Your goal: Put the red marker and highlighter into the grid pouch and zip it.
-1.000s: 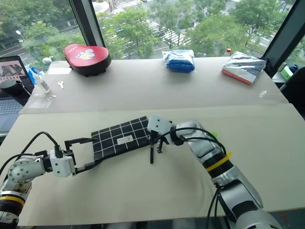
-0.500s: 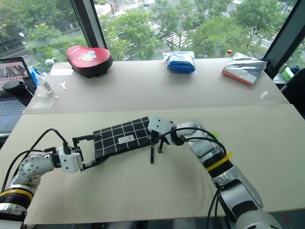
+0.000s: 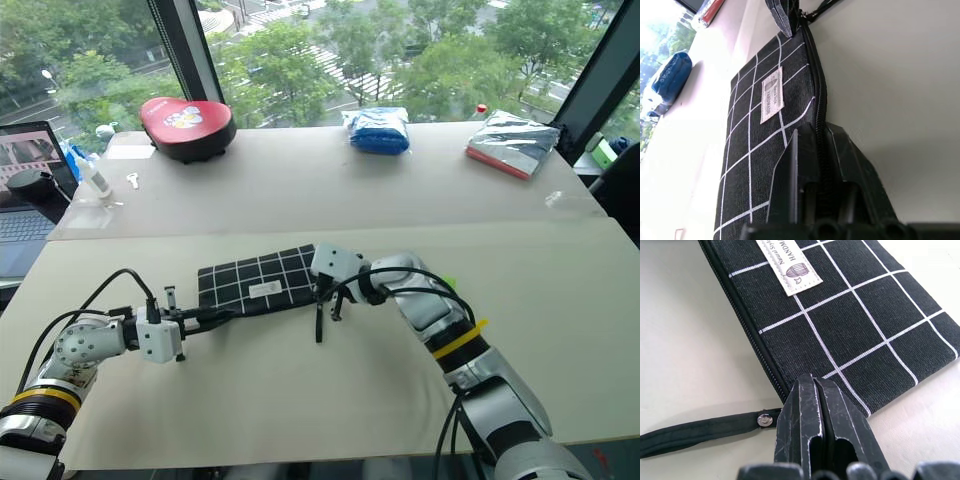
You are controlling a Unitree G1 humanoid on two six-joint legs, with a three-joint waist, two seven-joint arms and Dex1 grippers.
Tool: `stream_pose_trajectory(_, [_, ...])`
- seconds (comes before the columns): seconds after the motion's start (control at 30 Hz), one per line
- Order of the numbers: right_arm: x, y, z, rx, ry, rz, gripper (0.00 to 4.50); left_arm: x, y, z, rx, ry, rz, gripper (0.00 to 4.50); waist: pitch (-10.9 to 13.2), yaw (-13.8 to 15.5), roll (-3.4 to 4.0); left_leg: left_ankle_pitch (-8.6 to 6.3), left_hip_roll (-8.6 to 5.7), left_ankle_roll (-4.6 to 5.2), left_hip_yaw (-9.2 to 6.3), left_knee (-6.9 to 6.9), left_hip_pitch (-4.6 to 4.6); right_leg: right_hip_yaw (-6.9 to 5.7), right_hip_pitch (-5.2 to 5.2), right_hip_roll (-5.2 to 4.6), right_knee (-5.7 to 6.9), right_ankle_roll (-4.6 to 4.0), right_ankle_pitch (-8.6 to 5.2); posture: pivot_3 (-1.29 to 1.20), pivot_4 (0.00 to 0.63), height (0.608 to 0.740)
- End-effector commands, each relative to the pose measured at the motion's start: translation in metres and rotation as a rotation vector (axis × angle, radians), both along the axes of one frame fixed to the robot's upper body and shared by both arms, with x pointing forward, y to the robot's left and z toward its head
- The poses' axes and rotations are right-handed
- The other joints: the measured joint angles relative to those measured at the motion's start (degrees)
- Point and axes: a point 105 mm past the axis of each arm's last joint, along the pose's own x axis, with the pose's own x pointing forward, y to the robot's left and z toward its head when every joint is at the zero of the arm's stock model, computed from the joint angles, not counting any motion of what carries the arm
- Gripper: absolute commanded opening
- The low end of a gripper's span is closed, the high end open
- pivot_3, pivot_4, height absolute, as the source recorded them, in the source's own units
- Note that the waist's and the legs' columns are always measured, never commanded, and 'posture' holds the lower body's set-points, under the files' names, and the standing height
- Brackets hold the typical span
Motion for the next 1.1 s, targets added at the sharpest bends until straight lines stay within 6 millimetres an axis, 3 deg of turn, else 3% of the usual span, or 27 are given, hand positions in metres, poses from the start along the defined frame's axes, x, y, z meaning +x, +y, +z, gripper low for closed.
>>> stream_pose_trajectory(0.03, [0.004,-0.011,-0.002,-0.013,0.013,-0.037,0.0,-0.005,-0.003,-0.013,-0.005,0.057,-0.009,0.05,0.0,0.0,0.0,0.0,0.0,0.0,0.01,0.0,0.0,0.01,0.0,0.0,-0.01,0.0,0.0,0.0,0.15,0.74])
stream_pose_trajectory(0.1, [0.006,-0.011,0.003,0.021,0.012,-0.049,0.0,-0.004,-0.004,-0.011,-0.026,0.052,0.0,0.05,0.0,0.0,0.0,-0.01,0.0,0.01,0.02,0.0,0.0,0.01,0.0,0.0,-0.01,0.0,0.0,0.0,0.15,0.74])
stream_pose_trajectory(0.2, [0.012,-0.007,0.025,0.185,0.062,-0.107,0.81,-0.003,-0.006,-0.009,-0.07,0.084,0.02,0.0,0.0,0.0,0.0,-0.01,-0.01,0.01,0.02,0.0,-0.01,0.02,0.0,-0.01,-0.01,0.0,0.0,0.0,0.15,0.74])
stream_pose_trajectory(0.37, [0.021,-0.012,0.075,0.451,0.116,-0.173,2.54,0.002,-0.006,0.006,-0.168,0.091,0.057,0.0,0.0,-0.4,0.0,0.0,0.01,0.0,0.06,0.01,-0.23,0.09,-0.27,-0.01,0.05,-0.01,0.0,0.0,0.15,0.74])
stream_pose_trajectory(0.5, [0.022,-0.036,0.124,0.674,0.173,-0.223,3.84,0.011,-0.007,0.026,-0.307,0.096,0.111,0.0,0.0,-0.6,0.0,-0.01,0.02,0.01,0.04,0.01,-0.41,0.04,-0.35,0.0,0.06,-0.01,0.01,0.0,0.15,0.74])
stream_pose_trajectory(0.57, [0.011,-0.05,0.139,0.724,0.184,-0.202,3.84,0.018,-0.008,0.041,-0.398,0.091,0.143,0.0,0.1,-0.6,-0.01,-0.02,0.02,0.03,0.03,0.03,-0.45,0.05,-0.35,-0.01,0.08,-0.01,0.01,0.0,0.15,0.74])
stream_pose_trajectory(0.67, [-0.002,-0.06,0.135,0.686,0.171,-0.213,3.84,0.023,-0.013,0.057,-0.472,0.085,0.159,0.0,0.1,-0.6,-0.01,-0.06,0.02,0.1,0.01,0.02,-0.48,0.01,-0.35,-0.01,0.04,-0.01,0.01,0.0,0.15,0.74])
stream_pose_trajectory(0.8, [-0.006,-0.059,0.099,0.54,0.14,-0.31,3.84,0.025,-0.022,0.072,-0.515,0.054,0.15,0.0,0.1,-1.0,-0.02,-0.08,0.04,0.13,0.08,-0.01,-0.47,-0.01,-0.34,-0.01,-0.02,0.0,0.0,0.0,0.15,0.74])
stream_pose_trajectory(0.97, [-0.007,-0.041,0.09,0.625,0.179,-0.354,3.84,0.029,-0.031,0.078,-0.522,0.051,0.152,0.0,0.1,-1.4,-0.06,-0.07,0.09,0.12,0.38,0.01,-0.46,0.15,-0.41,-0.03,0.03,0.0,0.01,0.0,0.15,0.74])
stream_pose_trajectory(1.1, [0.002,-0.042,0.081,0.637,0.19,-0.454,3.84,0.029,-0.035,0.075,-0.481,0.051,0.152,0.0,0.1,-1.0,-0.05,-0.07,0.07,0.12,0.38,0.03,-0.41,0.14,-0.36,-0.03,0.03,-0.01,0.01,0.0,0.15,0.74])
